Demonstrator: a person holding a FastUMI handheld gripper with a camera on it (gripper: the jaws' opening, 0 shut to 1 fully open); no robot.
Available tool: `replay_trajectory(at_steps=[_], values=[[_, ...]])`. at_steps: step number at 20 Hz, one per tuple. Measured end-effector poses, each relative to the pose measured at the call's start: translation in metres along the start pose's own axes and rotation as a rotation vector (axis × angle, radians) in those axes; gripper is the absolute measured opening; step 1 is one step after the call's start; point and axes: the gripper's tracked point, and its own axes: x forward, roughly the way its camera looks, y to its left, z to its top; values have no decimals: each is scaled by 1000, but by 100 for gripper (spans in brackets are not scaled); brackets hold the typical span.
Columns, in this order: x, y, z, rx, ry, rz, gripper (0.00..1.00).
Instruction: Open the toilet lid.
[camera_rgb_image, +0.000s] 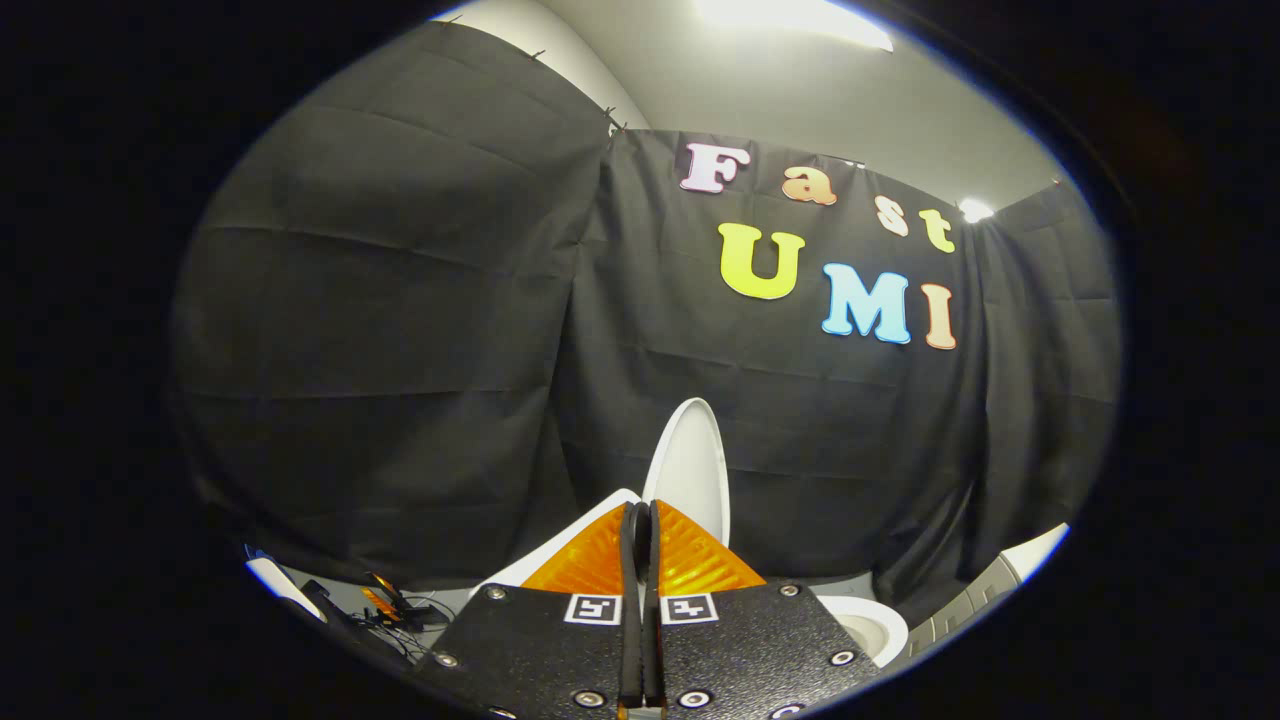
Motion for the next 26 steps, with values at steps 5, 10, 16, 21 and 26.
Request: replay_trajectory(at_steps=[5,10,16,21,26], values=[[8,17,-2,12,-1,59,0],[5,6,3,-50,-11,77,3],[-16,-16,19,-94,-33,117,50],[-51,-59,57,-12,-164,85,95],[-88,-121,58,42,-211,-16,95]])
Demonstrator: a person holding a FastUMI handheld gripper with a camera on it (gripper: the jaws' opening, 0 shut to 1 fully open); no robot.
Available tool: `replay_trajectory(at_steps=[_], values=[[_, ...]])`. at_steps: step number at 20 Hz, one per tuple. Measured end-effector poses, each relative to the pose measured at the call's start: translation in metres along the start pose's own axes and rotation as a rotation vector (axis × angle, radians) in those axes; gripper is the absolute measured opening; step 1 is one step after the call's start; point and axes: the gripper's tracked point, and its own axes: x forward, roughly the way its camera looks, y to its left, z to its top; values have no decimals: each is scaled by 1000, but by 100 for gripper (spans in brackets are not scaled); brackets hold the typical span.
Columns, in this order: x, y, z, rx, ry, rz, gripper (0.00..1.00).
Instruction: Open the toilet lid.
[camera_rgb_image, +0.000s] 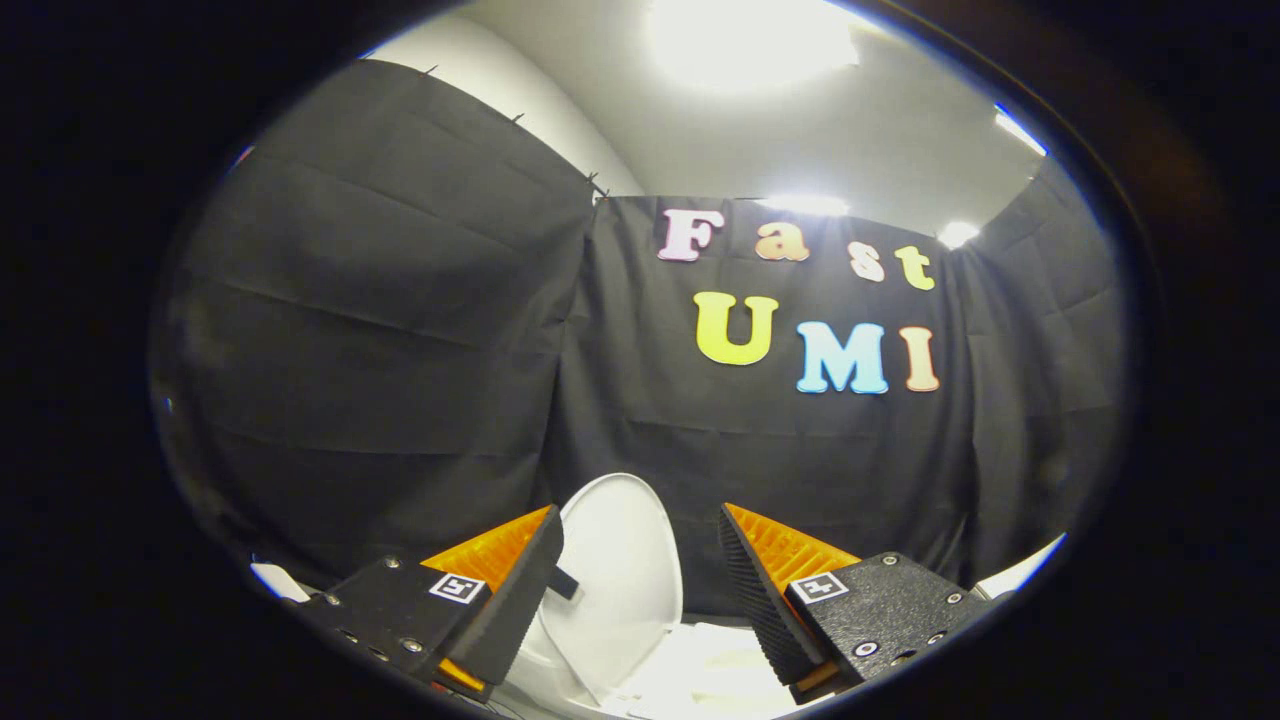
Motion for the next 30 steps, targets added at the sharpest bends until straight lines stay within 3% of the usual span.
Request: replay_trajectory(at_steps=[8,13,23,30], values=[[-56,-73,-15,1,5,-119,95],[-92,-103,-51,-4,12,-185,95],[-133,-119,-115,5,73,-235,95],[-144,-131,-128,8,73,-267,95]])
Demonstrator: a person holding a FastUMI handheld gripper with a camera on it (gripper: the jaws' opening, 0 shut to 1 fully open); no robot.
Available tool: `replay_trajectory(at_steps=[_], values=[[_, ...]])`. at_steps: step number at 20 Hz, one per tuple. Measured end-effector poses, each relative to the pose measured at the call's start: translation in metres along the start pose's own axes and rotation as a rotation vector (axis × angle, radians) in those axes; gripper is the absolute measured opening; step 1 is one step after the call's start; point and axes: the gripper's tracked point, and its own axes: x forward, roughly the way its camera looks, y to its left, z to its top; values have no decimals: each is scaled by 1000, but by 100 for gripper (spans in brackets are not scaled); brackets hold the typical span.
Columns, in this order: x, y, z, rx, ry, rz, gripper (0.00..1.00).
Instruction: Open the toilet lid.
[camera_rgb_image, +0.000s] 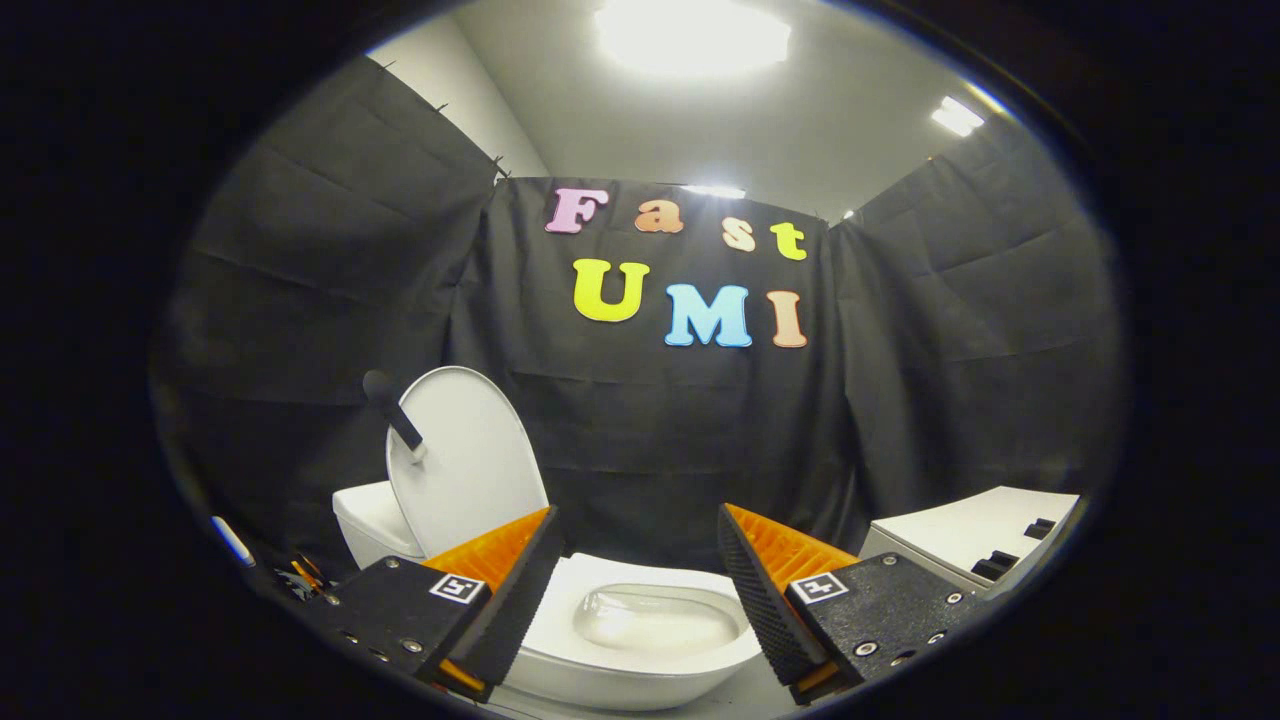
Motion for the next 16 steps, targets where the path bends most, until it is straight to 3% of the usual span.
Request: replay_trajectory(at_steps=[16], values=[[-1,20,-12,15,39,44,95]])
